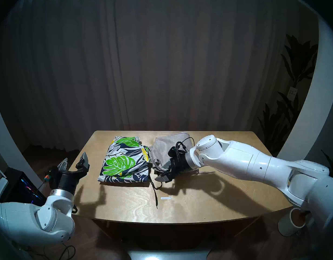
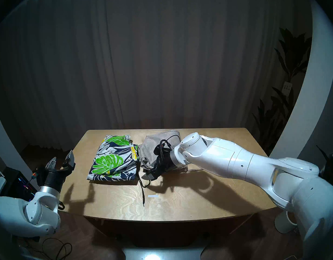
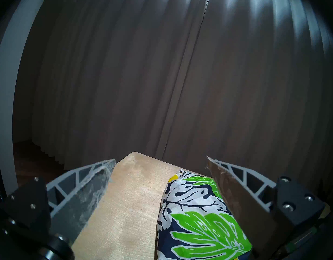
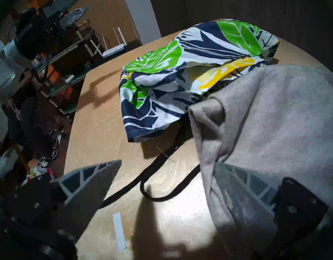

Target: Fold pants twice and stack them

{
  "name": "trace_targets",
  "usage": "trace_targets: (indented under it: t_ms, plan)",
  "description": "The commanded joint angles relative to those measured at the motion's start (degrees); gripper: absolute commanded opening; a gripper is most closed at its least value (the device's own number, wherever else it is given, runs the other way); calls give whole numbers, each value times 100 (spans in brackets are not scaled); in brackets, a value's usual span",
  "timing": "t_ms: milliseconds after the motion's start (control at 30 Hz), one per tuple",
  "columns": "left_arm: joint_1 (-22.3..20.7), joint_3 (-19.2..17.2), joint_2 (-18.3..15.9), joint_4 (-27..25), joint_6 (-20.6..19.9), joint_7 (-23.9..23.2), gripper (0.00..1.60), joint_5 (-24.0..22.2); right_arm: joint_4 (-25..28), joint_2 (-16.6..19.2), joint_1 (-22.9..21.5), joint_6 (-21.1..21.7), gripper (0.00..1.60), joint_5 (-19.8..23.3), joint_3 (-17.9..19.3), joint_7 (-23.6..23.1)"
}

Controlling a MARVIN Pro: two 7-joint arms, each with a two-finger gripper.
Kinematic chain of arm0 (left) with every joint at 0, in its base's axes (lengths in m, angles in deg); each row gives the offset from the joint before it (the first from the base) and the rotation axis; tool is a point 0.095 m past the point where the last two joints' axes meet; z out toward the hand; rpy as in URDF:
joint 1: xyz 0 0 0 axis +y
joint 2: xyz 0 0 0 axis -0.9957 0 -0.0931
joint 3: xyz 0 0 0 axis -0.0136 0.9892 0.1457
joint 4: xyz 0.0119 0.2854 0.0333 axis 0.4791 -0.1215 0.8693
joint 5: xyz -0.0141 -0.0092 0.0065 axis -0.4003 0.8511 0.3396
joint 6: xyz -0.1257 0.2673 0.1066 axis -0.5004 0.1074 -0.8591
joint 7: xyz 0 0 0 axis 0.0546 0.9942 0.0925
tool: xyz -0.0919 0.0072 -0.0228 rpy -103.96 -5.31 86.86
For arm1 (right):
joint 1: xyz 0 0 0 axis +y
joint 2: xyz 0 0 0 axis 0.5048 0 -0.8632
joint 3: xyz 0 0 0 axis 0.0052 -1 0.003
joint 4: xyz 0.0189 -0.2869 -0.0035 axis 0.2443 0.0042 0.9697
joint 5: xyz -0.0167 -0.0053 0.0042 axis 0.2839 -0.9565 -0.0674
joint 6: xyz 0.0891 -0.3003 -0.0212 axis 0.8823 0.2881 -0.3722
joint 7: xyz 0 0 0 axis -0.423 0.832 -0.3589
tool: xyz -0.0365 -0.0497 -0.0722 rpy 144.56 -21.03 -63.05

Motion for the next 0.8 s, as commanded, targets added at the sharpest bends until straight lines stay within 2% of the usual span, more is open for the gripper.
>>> trace_targets:
  t_ms: [0, 133, 333, 433, 500, 533, 633, 667, 767]
  plan:
    - [232, -313, -5, -8, 32, 200, 160, 80, 268, 98, -75, -19, 160, 0, 0, -216]
    - [283, -406, -5, -14, 32, 141, 160, 70, 473, 281, 3, -78, 160, 155, 112, -302]
    - [246, -561, -5, -117, 32, -124, 160, 73, 1041, 929, 219, -152, 160, 797, 582, -342]
    - [193, -601, -5, -187, 32, -207, 160, 41, 1089, 1119, 320, -116, 160, 1085, 808, -337]
    - [181, -612, -5, -210, 32, -228, 160, 38, 1119, 1182, 333, -112, 160, 1131, 858, -351]
    - [165, -633, -5, -251, 32, -288, 160, 30, 1126, 1334, 444, -83, 160, 1339, 996, -335]
    - [139, -648, -5, -292, 32, -352, 160, 3, 1081, 1443, 533, -73, 160, 1425, 1096, -324]
    - [110, -667, -5, -330, 32, -393, 160, -31, 1073, 1610, 676, -16, 160, 1679, 1199, -315]
    - [79, -689, -6, -368, 32, -426, 160, -55, 1071, 1749, 799, 31, 160, 1923, 1275, -335]
